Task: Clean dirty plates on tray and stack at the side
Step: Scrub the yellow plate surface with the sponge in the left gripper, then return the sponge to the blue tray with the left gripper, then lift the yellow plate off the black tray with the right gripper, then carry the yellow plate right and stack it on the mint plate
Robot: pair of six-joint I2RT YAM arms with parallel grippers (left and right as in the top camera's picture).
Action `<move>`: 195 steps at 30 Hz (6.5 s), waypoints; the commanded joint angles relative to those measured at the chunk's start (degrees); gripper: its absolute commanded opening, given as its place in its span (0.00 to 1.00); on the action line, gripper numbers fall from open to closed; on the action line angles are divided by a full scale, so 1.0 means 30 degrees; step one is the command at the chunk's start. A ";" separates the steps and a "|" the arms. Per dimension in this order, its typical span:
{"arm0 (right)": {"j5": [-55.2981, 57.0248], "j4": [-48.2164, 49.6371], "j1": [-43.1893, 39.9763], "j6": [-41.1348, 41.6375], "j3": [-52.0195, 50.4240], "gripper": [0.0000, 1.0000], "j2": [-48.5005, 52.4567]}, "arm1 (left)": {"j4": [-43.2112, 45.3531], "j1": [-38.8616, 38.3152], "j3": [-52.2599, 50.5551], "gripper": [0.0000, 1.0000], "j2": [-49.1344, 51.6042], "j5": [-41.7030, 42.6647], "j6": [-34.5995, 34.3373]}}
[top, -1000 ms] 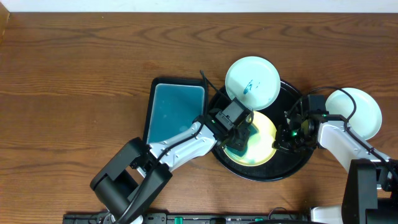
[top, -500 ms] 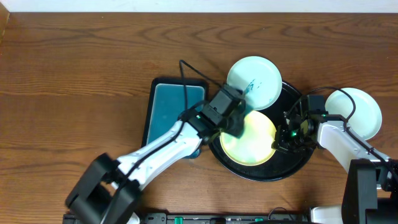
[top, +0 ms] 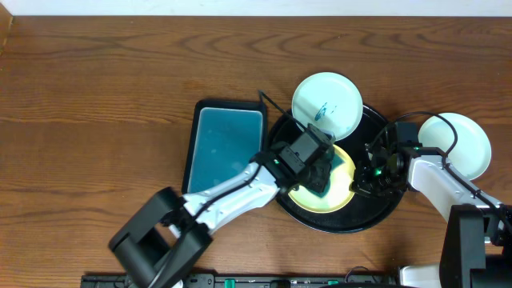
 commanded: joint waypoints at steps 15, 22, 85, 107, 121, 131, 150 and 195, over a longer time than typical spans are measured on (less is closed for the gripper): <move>0.0656 -0.0379 0.0211 0.0197 -0.0313 0.01 0.0226 | -0.1741 0.2710 0.0036 0.07 0.1093 -0.2907 -0.0044; 0.0663 -0.0270 0.0211 0.0197 -0.0313 0.02 0.0226 | -0.2098 0.3235 0.0044 0.08 -0.2062 0.2288 0.0423; 1.0644 -0.1275 0.0197 -0.0299 0.2871 0.01 -0.7271 | -0.7453 1.2160 -0.0481 0.07 -0.0415 -0.0444 0.3563; 1.9824 -0.1027 0.6360 -0.3191 0.4248 0.01 -0.7264 | -0.7446 1.2160 -0.0488 0.08 -0.0415 -0.0452 0.3570; 2.6155 0.1333 1.1978 -0.7839 0.4248 0.01 -0.7227 | -0.7446 1.2160 -0.0481 0.08 -0.0415 -0.0452 0.3570; 2.6177 0.1515 1.1788 -0.7825 0.4240 0.01 -0.6827 | -0.7424 1.2160 -0.0481 0.08 -0.0415 -0.0452 0.3570; 2.5252 0.2266 1.1708 -1.5446 0.4240 0.01 -0.6812 | -0.7417 1.2160 -0.0481 0.07 -0.0415 -0.0452 0.3570; 0.7439 0.2266 -1.2743 0.5187 0.4240 0.32 -0.0954 | -0.7446 1.2160 -0.0481 0.08 -0.0415 -0.0444 0.3563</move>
